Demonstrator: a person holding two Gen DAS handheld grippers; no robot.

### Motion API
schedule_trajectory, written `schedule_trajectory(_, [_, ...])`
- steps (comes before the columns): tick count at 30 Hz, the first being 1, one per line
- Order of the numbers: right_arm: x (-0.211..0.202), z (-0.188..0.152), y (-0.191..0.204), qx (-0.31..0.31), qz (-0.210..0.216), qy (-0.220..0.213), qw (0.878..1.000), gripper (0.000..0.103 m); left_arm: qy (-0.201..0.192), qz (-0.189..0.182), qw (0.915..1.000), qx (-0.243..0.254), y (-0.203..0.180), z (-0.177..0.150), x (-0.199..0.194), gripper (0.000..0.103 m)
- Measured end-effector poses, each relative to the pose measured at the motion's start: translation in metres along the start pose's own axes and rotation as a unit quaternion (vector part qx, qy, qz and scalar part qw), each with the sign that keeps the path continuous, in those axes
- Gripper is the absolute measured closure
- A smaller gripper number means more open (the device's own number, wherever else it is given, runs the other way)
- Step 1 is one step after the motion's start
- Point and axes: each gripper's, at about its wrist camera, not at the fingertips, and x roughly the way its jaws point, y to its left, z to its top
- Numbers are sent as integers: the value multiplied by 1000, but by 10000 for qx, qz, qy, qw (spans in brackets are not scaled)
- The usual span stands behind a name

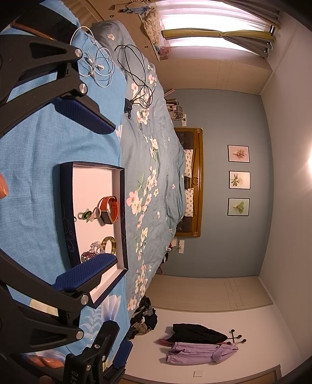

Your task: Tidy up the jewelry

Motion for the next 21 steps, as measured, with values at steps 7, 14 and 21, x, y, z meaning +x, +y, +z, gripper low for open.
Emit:
schedule_trajectory(7, [-1,-1,0,4,6,11,10000,6,10,-2,10000,5,0,0,0,5])
schedule_trajectory(14, [-1,-1,-2,35,13,6,10000,6,5,20,10000,-18,2,-1,1,5])
schedule_trajectory(21, [-1,-2,-3,33,5,13,10000,6,4,26,10000,3,2,-1,2,5])
